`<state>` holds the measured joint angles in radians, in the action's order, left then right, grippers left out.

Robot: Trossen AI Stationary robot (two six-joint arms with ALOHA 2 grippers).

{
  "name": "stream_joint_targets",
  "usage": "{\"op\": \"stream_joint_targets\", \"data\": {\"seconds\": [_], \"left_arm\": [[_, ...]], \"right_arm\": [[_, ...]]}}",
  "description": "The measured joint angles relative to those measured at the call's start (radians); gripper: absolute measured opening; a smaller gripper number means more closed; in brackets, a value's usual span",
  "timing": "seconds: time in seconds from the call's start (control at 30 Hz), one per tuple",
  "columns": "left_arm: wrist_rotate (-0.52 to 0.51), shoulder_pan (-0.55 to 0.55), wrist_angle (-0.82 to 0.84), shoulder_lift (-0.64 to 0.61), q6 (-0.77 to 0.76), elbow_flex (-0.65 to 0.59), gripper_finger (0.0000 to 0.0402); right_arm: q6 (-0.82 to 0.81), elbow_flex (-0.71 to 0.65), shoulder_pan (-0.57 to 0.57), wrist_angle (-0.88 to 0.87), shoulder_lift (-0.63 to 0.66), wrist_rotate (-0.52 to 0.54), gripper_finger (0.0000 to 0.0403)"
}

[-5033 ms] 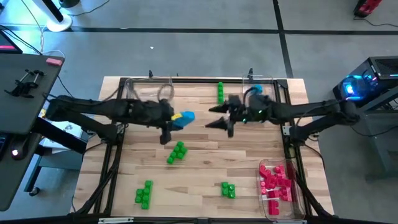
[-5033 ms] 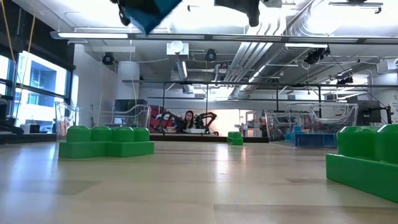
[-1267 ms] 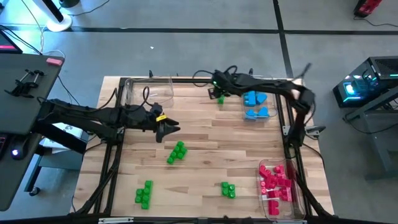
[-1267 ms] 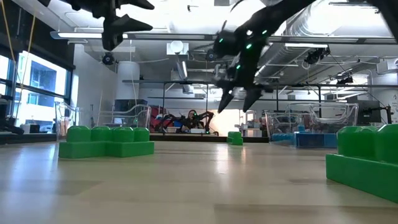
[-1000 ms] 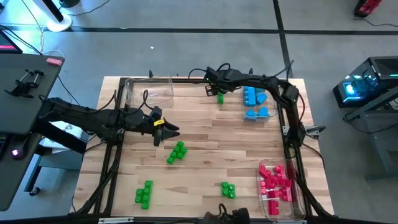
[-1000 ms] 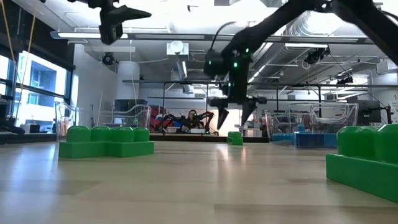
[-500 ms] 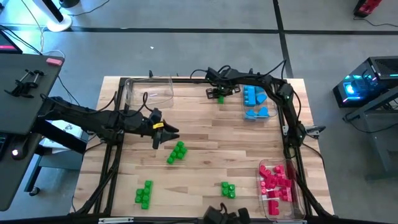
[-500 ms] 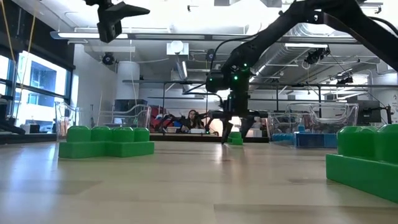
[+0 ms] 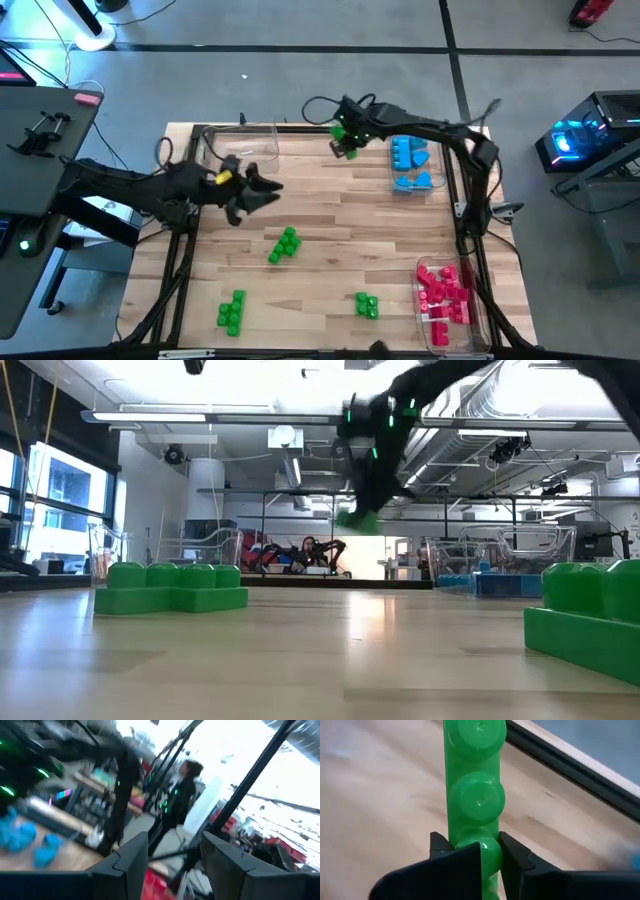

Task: Sort blocks
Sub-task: Put the green game piece into the top left transparent bin

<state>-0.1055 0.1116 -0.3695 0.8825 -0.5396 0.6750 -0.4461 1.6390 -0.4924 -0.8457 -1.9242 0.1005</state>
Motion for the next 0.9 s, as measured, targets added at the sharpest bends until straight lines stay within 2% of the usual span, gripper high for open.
{"op": "stream_joint_targets", "data": {"seconds": [0.1,0.17,0.37,0.57,0.73,0.9], "left_arm": [[-0.003,-0.028,0.0,-0.063,0.07,0.023,0.0168],[-0.019,-0.046,0.004,-0.105,0.126,0.044,0.0168],[-0.08,-0.079,0.004,-0.192,0.234,0.09,0.0168],[-0.088,-0.077,0.023,-0.209,0.185,0.093,0.0168],[-0.088,-0.069,0.075,-0.191,0.104,0.093,0.0168],[-0.055,-0.069,0.081,-0.173,0.067,0.093,0.0168]], "right_arm": [[-0.017,0.002,0.062,0.174,0.059,-0.136,0.0005],[-0.069,0.003,0.111,0.309,0.066,-0.175,0.0002],[-0.259,0.003,0.217,0.749,-0.06,-0.139,0.0001],[-0.427,0.008,0.224,1.09,-0.231,-0.087,0.0001],[-0.494,0.187,0.199,1.132,-0.395,-0.066,0.0],[-0.435,0.486,0.191,0.937,-0.563,-0.034,0.0]]}}
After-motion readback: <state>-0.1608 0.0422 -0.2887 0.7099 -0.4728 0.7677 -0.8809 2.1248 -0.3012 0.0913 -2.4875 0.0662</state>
